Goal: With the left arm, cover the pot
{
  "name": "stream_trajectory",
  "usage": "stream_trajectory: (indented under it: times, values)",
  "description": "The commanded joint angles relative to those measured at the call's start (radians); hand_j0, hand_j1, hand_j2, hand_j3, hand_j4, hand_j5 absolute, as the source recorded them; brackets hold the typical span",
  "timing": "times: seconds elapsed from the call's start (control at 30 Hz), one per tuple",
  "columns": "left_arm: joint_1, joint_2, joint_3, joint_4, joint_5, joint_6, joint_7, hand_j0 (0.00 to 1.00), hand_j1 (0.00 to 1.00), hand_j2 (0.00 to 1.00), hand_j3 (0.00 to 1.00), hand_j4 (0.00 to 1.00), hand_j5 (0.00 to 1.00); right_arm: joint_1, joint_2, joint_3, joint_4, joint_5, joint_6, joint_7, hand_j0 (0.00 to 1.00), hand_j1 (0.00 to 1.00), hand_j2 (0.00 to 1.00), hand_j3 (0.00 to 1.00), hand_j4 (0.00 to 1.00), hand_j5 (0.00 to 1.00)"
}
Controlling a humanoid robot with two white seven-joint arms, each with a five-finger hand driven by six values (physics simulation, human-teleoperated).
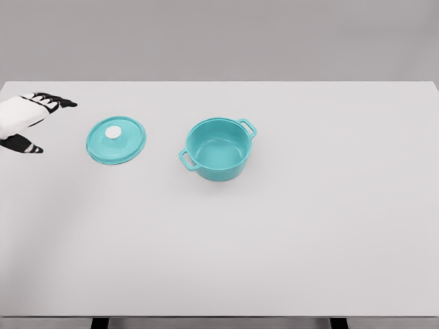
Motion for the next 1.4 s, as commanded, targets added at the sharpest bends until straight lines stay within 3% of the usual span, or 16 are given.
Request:
stream_trajectory:
  times: [0.0,0.1,0.2,0.33,0.43,0.53,0.57,0.63,0.7,0.83,1.0,1.1,1.37]
  values:
    - [0.000,-0.005,-0.005,0.000,0.003,0.001,0.000,1.00,1.00,1.00,1.00,1.00,1.00,0.000,0.000,0.000,0.000,-0.001,0.000,0.000,1.00,1.00,1.00,1.00,1.00,1.00]
    - [-0.003,-0.003,-0.008,0.020,-0.003,0.000,0.000,1.00,1.00,1.00,1.00,1.00,1.00,0.003,0.000,0.003,0.000,0.001,0.000,0.000,1.00,1.00,1.00,1.00,1.00,1.00]
    - [-0.035,-0.014,-0.019,0.043,-0.065,0.000,-0.006,1.00,1.00,1.00,1.00,1.00,1.00,0.003,0.000,0.003,0.000,0.001,0.000,0.000,1.00,1.00,1.00,1.00,1.00,1.00]
    - [-0.141,-0.033,-0.143,0.103,-0.068,-0.006,-0.035,1.00,1.00,1.00,1.00,1.00,1.00,0.003,0.000,0.003,0.000,0.001,0.000,0.000,1.00,1.00,1.00,1.00,1.00,1.00]
    - [-0.184,-0.059,-0.151,0.158,-0.118,-0.085,-0.059,1.00,1.00,1.00,1.00,1.00,1.00,0.003,0.000,0.003,0.000,0.001,0.000,0.000,1.00,1.00,1.00,1.00,1.00,1.00]
    - [-0.353,-0.046,-0.382,0.196,-0.083,-0.092,-0.058,1.00,1.00,1.00,1.00,1.00,1.00,0.003,0.000,0.003,0.000,0.001,0.000,0.000,1.00,1.00,1.00,1.00,1.00,1.00]
    - [-0.426,-0.042,-0.491,0.218,0.004,-0.092,-0.055,1.00,1.00,1.00,1.00,1.00,1.00,0.003,0.000,0.003,0.000,0.001,0.000,0.000,1.00,1.00,1.00,1.00,1.00,1.00]
    - [-0.491,-0.034,-0.597,0.212,0.093,-0.128,-0.053,1.00,1.00,1.00,1.00,1.00,1.00,0.003,0.000,0.003,0.000,0.001,0.000,0.000,1.00,1.00,1.00,1.00,1.00,1.00]
    - [-0.488,-0.019,-0.610,0.169,0.170,-0.131,-0.052,1.00,1.00,1.00,1.00,1.00,1.00,0.003,0.000,0.003,0.000,0.001,0.000,0.000,1.00,1.00,1.00,1.00,1.00,1.00]
    - [-0.572,0.013,-0.777,0.170,0.167,-0.137,-0.084,1.00,1.00,1.00,1.00,1.00,1.00,0.003,0.000,0.003,0.000,0.001,0.000,0.000,1.00,1.00,1.00,1.00,1.00,1.00]
    - [-0.612,-0.010,-0.824,0.175,0.171,-0.137,-0.092,1.00,1.00,1.00,1.00,1.00,1.00,0.003,0.000,0.003,0.000,0.001,0.000,0.000,1.00,1.00,1.00,1.00,1.00,1.00]
    - [-0.664,-0.074,-0.864,0.175,0.173,-0.137,-0.092,1.00,1.00,1.00,1.00,1.00,1.00,0.003,0.000,0.003,0.000,0.001,0.000,0.000,1.00,1.00,1.00,1.00,1.00,1.00]
    - [-0.670,-0.105,-0.869,0.207,0.170,-0.137,-0.093,1.00,1.00,1.00,1.00,1.00,1.00,0.003,0.000,0.003,0.000,0.001,0.000,0.000,1.00,1.00,1.00,1.00,1.00,1.00]
